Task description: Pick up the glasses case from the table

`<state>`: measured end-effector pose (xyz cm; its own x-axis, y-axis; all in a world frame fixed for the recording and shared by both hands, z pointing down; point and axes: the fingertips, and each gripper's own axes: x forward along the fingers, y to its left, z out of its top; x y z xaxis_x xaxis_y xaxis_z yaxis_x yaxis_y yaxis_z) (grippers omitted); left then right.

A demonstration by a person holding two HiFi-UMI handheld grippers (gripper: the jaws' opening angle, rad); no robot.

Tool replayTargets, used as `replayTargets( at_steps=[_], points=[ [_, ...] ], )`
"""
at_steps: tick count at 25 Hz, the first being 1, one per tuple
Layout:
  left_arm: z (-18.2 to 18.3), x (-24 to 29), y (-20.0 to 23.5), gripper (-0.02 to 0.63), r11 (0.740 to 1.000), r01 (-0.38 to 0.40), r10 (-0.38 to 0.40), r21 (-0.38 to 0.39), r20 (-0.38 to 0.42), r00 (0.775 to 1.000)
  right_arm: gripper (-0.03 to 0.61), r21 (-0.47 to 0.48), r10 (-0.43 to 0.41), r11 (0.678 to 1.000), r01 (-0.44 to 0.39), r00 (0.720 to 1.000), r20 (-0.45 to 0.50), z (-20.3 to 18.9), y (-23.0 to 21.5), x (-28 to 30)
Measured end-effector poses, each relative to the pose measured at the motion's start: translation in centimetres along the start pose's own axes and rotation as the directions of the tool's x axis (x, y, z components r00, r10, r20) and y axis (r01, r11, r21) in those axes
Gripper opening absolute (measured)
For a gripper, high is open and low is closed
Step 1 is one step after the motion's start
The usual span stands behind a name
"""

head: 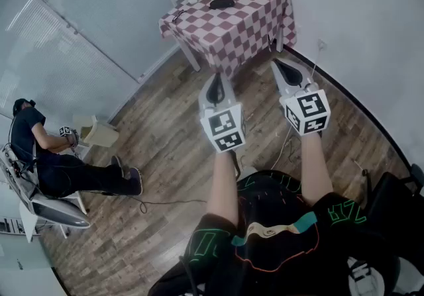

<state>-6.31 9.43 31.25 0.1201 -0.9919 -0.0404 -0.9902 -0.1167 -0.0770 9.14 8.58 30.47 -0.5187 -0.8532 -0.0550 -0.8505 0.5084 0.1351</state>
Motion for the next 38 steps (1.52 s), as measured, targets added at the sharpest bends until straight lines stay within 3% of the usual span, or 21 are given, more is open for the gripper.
replayTargets(
  at_steps=[6,11,21,23,24,32,34,38],
  points=[
    [-0.3,0.3,-1.1,0.009,1.000,0.019,-0.019,-0.003,-0.009,1.000,0.003,0.026,-0.057,0.998,0.057,0.998,-0.005,-0.4,-2.0,-0.4],
    [-1.0,1.1,1.7,0.009,0.998,-0.045,0.043,-0.048,-0.033,0.999,0.003,0.020,-0.052,0.998,0.052,0.998,-0.031,-1.5,-2.9,-0.4],
    [-5.4,4.1,0.0,0.009,0.995,-0.022,0.012,-0.095,-0.105,0.994,0.005,0.063,-0.026,0.998,0.028,0.999,-0.025,-3.4,-5.0,1.0],
    [-6.3,5.5,0.4,0.009,0.994,-0.026,0.014,-0.104,-0.118,0.993,0.152,0.066,0.002,0.998,0.001,0.999,-0.044,-4.3,-5.1,2.4],
    [-6.7,6.3,0.5,0.009,0.994,-0.027,0.014,-0.108,-0.124,0.992,0.183,0.063,0.017,0.998,-0.014,0.998,-0.060,-4.8,-5.2,3.2],
    [-8.3,14.2,0.6,0.009,0.995,-0.019,0.003,-0.096,-0.159,0.987,0.189,0.095,0.014,0.995,-0.003,0.994,-0.107,-7.4,-9.4,9.4],
    [-8.9,16.5,0.9,0.009,0.996,-0.014,-0.002,-0.092,-0.173,0.985,0.232,0.098,0.026,0.995,-0.014,0.992,-0.124,-8.2,-10.1,11.6],
    [-10.4,21.3,3.5,0.009,0.992,-0.051,0.026,-0.118,-0.202,0.979,0.241,0.093,0.052,0.995,-0.037,0.986,-0.159,-9.4,-11.6,16.8]
  ],
)
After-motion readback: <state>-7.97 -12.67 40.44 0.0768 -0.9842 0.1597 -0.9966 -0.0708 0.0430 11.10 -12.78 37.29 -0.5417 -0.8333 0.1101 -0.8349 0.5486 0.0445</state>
